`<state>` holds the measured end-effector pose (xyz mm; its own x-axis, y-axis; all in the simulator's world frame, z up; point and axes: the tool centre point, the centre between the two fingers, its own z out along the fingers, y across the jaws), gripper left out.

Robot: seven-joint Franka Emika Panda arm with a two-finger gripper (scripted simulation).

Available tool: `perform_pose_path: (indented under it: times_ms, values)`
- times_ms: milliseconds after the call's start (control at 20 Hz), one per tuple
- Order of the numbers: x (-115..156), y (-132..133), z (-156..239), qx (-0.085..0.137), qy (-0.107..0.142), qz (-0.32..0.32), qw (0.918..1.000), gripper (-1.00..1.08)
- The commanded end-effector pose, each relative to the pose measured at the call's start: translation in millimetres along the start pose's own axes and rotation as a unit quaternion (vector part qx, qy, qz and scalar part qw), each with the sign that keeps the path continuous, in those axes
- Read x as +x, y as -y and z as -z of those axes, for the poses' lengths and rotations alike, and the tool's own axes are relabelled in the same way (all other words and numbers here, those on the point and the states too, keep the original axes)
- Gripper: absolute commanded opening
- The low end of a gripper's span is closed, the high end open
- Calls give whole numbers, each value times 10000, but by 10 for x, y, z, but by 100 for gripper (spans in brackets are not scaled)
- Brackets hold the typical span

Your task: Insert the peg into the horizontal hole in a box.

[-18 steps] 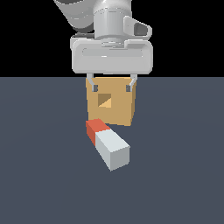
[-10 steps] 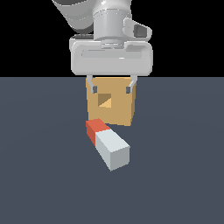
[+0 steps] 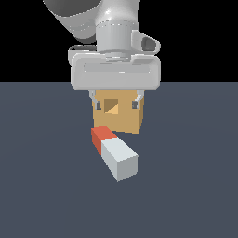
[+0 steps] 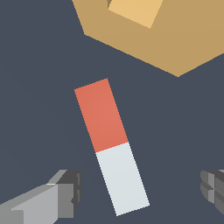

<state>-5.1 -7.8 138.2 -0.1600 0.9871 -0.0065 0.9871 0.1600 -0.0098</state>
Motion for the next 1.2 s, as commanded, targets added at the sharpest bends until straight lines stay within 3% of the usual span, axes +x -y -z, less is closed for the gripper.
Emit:
perform_pose_path:
  times_ms: [0,600,1150]
  values:
    - [-70,23,-91,-7,-4,227,9997,100]
    - [-404,62,-514,-45,-22,1300,9915,100]
    - [-508,45,-641,-54,-25,1618,9868,100]
